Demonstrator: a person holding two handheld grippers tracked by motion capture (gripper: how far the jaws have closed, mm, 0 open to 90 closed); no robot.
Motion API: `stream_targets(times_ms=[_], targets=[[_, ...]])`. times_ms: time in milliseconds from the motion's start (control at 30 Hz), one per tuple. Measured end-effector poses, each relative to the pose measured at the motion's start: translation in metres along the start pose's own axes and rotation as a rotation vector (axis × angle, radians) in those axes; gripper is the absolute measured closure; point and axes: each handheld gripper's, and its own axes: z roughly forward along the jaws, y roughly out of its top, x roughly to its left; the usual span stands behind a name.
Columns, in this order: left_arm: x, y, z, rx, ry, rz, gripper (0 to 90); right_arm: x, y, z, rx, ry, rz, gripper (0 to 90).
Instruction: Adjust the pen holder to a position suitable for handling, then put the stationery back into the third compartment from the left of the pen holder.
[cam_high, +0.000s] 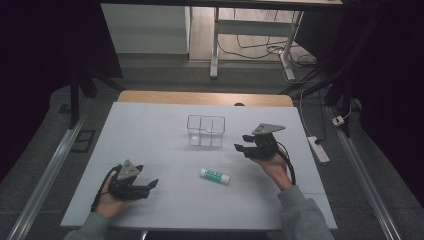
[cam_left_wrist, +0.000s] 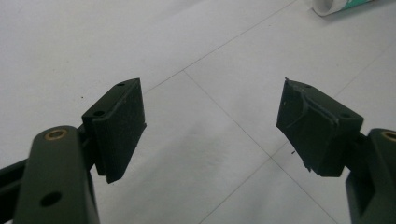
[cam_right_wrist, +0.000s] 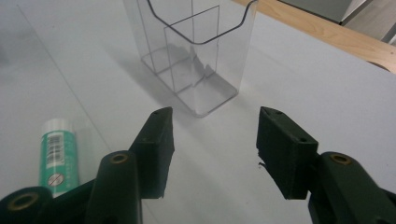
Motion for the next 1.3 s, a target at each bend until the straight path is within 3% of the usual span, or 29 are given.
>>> stream_targets(times_ms=[367, 500, 800, 900, 1300], targets=[[0.0, 0.0, 0.0, -0.002, 0.005, -0.002, 23.6, 0.009, -0.01, -0.017, 0.041, 0.021, 0.001, 38.6], [-0.001, 0.001, 0.001, -0.001, 0.008, 0.001, 23.5, 0.016, -0.011, -0.022, 0.06, 0.029, -0.024, 37.9], [-0.001, 0.001, 0.001, -0.001, 0.008, 0.003, 23.5, 0.03, -0.008, -0.012, 0.124, 0.074, -0.068, 38.1], [-0.001, 0.001, 0.0, -0.004, 0.007, 0.003, 23.5, 0.034, -0.008, -0.009, 0.157, 0.067, -0.084, 38.1], [-0.001, 0.001, 0.0, -0.001, 0.015, 0.008, 23.5, 0.046, -0.006, 0.001, 0.243, 0.142, -0.11, 38.0]])
